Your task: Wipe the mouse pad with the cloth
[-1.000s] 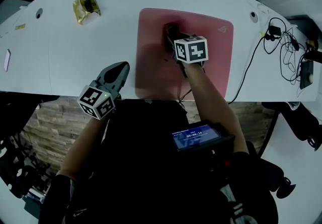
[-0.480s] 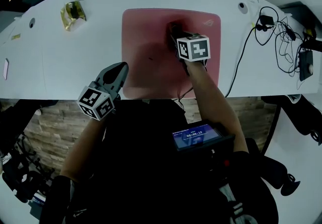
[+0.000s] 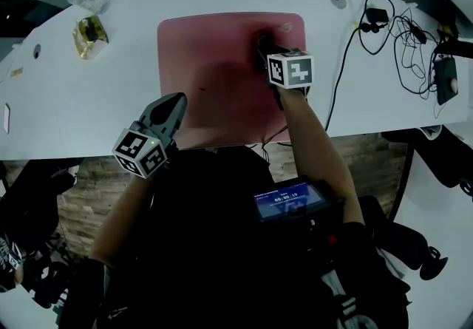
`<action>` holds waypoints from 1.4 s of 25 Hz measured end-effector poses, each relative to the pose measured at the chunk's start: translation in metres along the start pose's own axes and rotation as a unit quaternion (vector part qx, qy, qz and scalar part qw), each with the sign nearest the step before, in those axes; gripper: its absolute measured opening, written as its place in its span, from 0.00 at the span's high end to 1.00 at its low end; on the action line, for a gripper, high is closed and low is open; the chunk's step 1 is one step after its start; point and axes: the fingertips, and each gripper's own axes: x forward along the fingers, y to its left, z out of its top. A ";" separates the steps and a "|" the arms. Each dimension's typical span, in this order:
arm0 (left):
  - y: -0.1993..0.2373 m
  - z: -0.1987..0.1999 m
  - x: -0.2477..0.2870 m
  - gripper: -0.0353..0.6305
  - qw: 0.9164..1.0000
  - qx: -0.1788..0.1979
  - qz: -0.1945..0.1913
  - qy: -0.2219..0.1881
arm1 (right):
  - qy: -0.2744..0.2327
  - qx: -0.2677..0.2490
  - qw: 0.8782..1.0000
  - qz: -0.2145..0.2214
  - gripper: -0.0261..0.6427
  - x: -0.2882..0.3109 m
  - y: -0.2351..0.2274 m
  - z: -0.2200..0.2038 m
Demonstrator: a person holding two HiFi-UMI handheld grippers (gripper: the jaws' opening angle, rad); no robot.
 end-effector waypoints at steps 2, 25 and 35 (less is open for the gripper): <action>-0.004 0.001 0.007 0.93 1.000 0.002 -0.004 0.002 | -0.002 0.004 1.000 -0.008 0.79 -0.005 -0.012 -0.001; -0.029 0.010 0.056 0.93 0.999 0.019 -0.028 0.021 | -0.023 0.036 0.994 -0.104 0.79 -0.062 -0.139 -0.011; -0.018 0.010 0.031 0.93 1.000 0.013 -0.005 0.010 | -0.017 -0.032 0.984 -0.172 0.79 -0.057 -0.165 0.031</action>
